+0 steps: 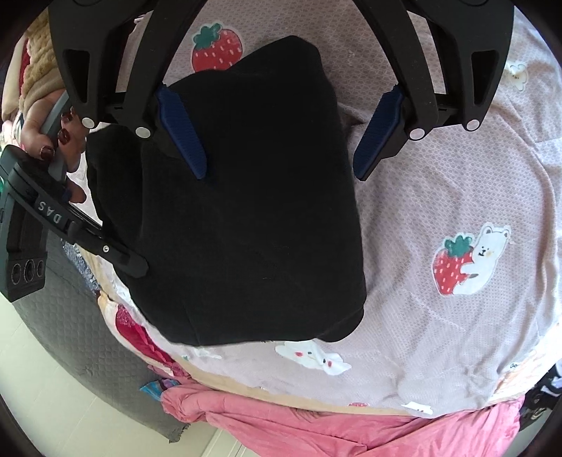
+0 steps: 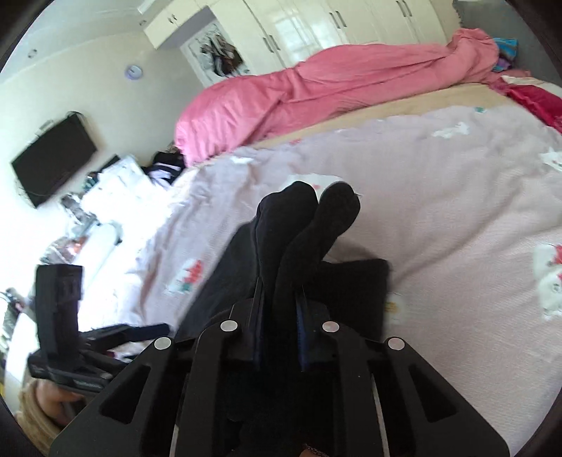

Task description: Fold small clothes

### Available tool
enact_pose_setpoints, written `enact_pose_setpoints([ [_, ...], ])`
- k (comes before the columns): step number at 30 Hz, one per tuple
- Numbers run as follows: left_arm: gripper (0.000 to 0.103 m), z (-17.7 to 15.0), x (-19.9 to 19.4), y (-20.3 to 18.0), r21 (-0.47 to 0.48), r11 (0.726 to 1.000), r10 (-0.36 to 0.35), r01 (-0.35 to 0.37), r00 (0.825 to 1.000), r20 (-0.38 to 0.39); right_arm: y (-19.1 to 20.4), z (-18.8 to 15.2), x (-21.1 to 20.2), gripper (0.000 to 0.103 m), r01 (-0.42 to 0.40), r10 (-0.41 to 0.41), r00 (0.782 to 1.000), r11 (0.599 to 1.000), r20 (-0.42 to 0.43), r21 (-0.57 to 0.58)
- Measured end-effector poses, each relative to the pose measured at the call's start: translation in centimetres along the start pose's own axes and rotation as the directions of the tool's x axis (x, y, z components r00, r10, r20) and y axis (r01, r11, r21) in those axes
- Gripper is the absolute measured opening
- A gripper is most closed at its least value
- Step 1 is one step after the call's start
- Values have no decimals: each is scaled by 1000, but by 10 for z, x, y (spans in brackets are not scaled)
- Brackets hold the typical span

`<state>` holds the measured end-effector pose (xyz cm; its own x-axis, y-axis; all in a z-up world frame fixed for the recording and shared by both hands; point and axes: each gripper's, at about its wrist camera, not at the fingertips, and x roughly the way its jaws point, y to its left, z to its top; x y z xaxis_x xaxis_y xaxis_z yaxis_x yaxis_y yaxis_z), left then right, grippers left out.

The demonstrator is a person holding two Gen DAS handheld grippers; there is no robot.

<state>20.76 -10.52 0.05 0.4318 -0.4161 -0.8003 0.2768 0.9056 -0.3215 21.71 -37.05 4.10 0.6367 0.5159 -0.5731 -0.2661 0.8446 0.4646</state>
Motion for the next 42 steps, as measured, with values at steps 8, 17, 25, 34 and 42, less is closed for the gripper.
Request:
enact_pose_setpoints([
  [8,79,-16,21,0,4,1000,8,-8,998,-58,-43,-40,31,18,76,-65,994,987,-85,141],
  [17,79,-25,13,7,-11,1000,-1,1,999,-43,-21,-51,9,49,201,-197,978,978,-75,61],
  [25,79,-31,-1,12,-14,1000,0,-1,1000,-23,-1,-63,-30,74,271,-271,962,962,-7,22],
  [34,91,-38,-28,18,-26,999,26,-25,999,29,41,-69,-77,97,325,-318,939,945,134,-34],
  [42,93,-46,-71,15,5,999,43,-44,988,148,70,-79,-100,98,339,-321,924,939,206,-56],
])
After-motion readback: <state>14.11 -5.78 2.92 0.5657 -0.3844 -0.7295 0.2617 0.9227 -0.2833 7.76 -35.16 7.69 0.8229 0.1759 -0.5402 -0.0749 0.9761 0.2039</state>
